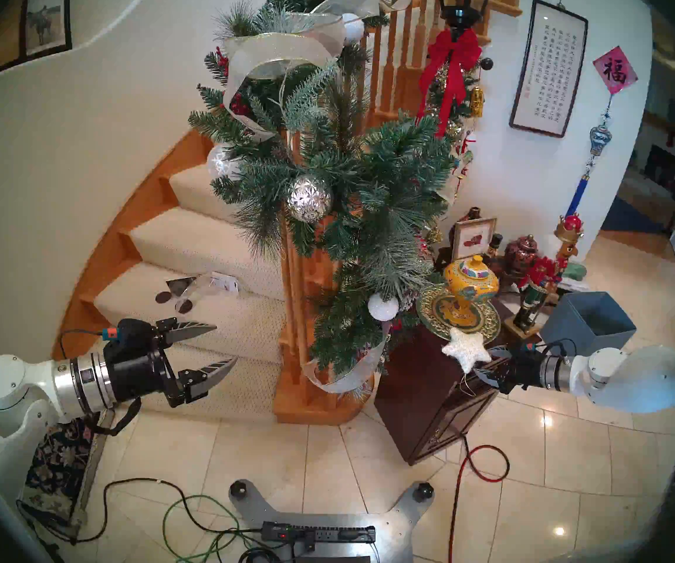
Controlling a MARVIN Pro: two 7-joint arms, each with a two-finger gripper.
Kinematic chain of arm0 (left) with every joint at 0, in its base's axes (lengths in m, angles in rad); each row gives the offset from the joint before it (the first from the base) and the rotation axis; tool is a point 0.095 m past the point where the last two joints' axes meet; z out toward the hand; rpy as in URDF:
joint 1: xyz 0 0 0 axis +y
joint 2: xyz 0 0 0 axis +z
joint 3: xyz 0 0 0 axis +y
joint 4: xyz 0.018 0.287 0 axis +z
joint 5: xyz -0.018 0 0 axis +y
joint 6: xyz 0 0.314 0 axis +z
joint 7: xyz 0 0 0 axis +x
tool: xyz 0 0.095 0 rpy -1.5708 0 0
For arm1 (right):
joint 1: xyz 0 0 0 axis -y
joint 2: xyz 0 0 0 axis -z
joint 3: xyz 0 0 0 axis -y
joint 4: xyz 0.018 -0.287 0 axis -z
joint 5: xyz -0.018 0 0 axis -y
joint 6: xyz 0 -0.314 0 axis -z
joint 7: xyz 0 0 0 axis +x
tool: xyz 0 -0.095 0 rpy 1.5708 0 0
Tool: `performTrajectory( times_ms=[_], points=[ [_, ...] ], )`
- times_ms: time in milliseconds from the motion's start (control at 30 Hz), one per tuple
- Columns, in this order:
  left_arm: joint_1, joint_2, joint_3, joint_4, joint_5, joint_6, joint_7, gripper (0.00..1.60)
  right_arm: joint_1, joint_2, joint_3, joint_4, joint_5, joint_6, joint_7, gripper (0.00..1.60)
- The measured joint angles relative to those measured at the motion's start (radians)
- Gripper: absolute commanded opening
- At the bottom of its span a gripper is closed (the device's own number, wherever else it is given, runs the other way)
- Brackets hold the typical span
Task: Hang the ornament onto the Christmas-tree-style decoration
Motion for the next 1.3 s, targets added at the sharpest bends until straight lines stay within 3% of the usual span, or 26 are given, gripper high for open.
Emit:
performTrajectory(
  times_ms=[233,333,700,767,867,900,1300],
  points=[
    [0.0,0.0,0.0,0.0,0.0,0.0,0.0,1.6,0.017,0.006,0.002,-0.013,-0.029,0.027,-0.016,1.01],
    [0.0,0.0,0.0,0.0,0.0,0.0,0.0,1.6,0.021,0.006,0.002,-0.014,-0.036,0.035,-0.021,0.78],
    [0.0,0.0,0.0,0.0,0.0,0.0,0.0,1.6,0.025,0.006,0.004,-0.01,-0.05,0.057,-0.039,0.63],
    [0.0,0.0,0.0,0.0,0.0,0.0,0.0,1.6,0.025,0.006,0.004,-0.009,-0.051,0.059,-0.041,0.47],
    [0.0,0.0,0.0,0.0,0.0,0.0,0.0,1.6,0.025,0.005,0.005,-0.009,-0.053,0.062,-0.044,0.06],
    [0.0,0.0,0.0,0.0,0.0,0.0,0.0,1.6,0.025,0.005,0.005,-0.009,-0.053,0.063,-0.045,0.0],
    [0.0,0.0,0.0,0.0,0.0,0.0,0.0,1.6,0.024,-0.005,0.005,0.004,-0.046,0.051,-0.05,0.0]
  ],
)
